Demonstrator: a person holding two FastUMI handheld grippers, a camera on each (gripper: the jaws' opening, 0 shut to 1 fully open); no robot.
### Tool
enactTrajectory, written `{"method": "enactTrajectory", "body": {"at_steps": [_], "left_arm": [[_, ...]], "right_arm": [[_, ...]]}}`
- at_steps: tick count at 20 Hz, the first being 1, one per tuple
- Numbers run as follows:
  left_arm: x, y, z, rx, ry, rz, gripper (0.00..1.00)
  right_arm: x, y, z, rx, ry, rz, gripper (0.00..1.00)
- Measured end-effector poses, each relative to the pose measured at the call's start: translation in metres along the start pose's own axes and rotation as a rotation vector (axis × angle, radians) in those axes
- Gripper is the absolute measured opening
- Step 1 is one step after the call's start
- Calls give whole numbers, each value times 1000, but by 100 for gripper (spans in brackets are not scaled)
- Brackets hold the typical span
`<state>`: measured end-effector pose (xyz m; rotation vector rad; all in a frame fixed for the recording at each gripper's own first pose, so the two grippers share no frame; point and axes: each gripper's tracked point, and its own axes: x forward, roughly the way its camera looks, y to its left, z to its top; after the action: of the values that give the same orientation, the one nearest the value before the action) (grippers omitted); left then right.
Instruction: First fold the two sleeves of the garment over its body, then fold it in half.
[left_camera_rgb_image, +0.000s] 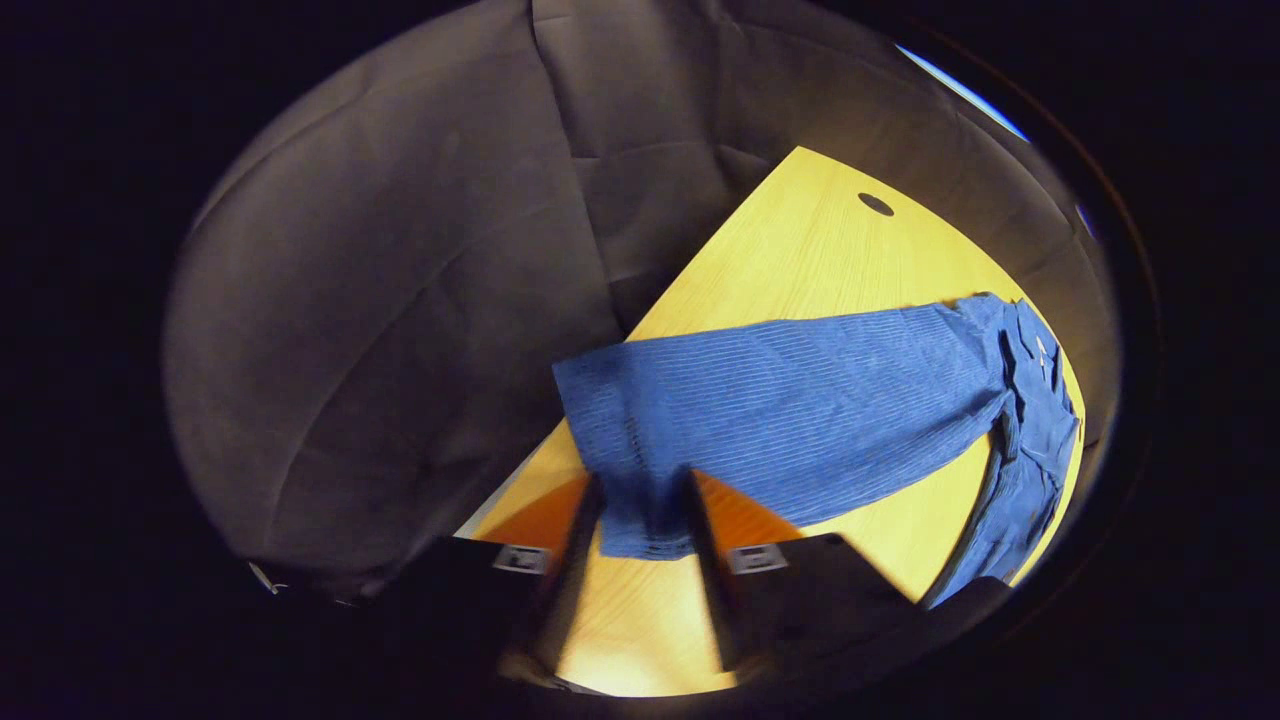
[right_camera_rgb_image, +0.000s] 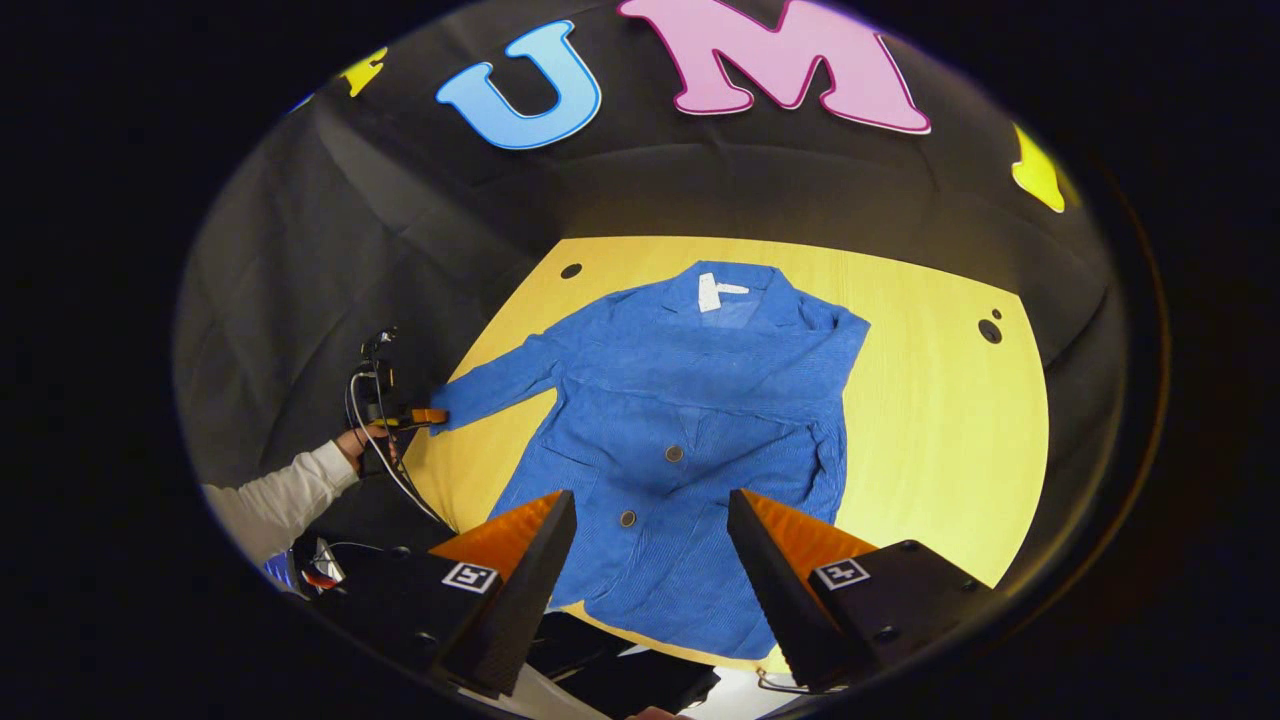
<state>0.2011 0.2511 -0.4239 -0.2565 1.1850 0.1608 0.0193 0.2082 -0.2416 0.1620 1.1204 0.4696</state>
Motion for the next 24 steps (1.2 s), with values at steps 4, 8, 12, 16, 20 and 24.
{"method": "enactTrajectory", "body": {"at_steps": [4, 8, 12, 16, 20, 24], "left_arm": [[1, -2, 1, -18, -17, -56, 0], [-17, -19, 7, -21, -52, -126, 0], [-54, -51, 26, 54, -90, -178, 0], [-103, -115, 55, 116, -150, -262, 0], [-161, -208, 75, 279, -226, -344, 0], [-197, -323, 78, 403, -267, -441, 0]], "right_arm": [[-16, -4, -10, 3, 8, 12, 98], [-14, -8, -15, 1, 7, 18, 98], [-19, -14, -16, 26, -5, 40, 98], [-25, -25, -17, 40, -14, 63, 98], [-43, -46, -14, 58, -30, 76, 98], [-63, -79, -18, 88, -59, 63, 98]]}}
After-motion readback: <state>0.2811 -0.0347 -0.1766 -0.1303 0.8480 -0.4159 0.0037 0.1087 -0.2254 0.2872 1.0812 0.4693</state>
